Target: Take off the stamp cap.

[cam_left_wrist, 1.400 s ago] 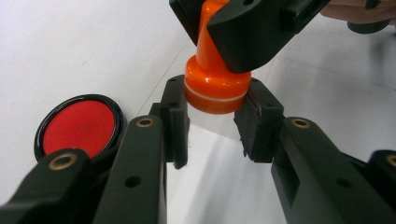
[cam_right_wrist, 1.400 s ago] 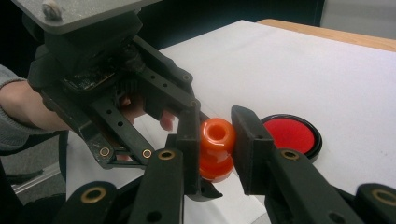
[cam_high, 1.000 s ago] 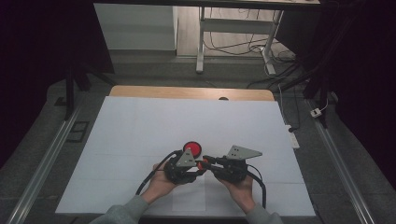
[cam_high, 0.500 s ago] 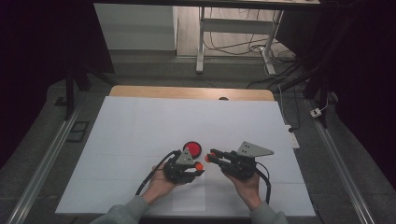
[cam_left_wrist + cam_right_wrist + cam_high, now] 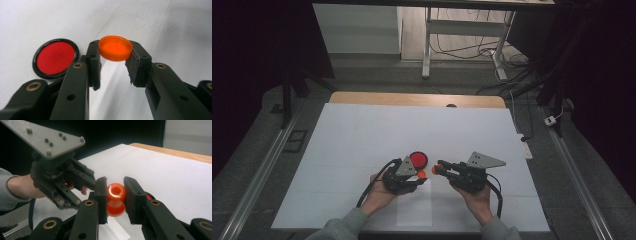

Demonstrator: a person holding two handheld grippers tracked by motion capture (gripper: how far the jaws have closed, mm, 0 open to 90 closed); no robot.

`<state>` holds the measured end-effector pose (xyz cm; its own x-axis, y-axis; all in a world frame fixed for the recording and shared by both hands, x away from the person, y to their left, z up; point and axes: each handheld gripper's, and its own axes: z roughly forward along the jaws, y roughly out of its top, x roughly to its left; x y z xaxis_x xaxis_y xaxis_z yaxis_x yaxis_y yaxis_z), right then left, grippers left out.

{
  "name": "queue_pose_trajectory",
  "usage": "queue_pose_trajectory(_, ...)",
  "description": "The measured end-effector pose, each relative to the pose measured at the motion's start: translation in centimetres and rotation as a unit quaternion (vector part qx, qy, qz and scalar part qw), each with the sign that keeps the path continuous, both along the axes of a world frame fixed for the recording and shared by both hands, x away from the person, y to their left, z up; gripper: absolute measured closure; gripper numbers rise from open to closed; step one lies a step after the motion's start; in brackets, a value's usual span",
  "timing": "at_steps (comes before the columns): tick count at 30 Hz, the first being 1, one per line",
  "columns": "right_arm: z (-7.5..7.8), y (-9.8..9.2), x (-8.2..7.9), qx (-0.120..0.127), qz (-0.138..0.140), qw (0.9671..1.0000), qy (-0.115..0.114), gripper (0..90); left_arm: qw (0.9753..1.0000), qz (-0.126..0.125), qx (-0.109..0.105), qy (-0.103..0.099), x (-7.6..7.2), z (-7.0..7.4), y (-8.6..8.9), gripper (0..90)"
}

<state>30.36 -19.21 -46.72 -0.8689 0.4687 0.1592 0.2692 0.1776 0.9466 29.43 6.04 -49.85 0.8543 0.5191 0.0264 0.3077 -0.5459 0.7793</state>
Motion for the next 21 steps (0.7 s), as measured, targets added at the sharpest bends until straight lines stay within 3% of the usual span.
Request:
queue_pose_trajectory(3, 0.0, 0.0, 0.0, 0.0, 0.0, 1.0, 0.0, 72.6, 0.9999, 0.005, -0.013, 0.0, 0.0, 0.2, 0.4, 65.5)
queue_pose_trajectory(12, -0.1, -0.4, 0.2, 0.002, -0.011, 0.9999, -0.001, 72.5, 0.9996, 0.014, -0.025, -0.001, -0.2, 0.7, 1.6, 65.4)
queue_pose_trajectory(21, -0.2, -0.5, 0.3, 0.002, -0.016, 0.9999, 0.002, 72.4, 0.998, 0.034, -0.053, -0.003, -1.1, 1.1, 4.0, 65.4)
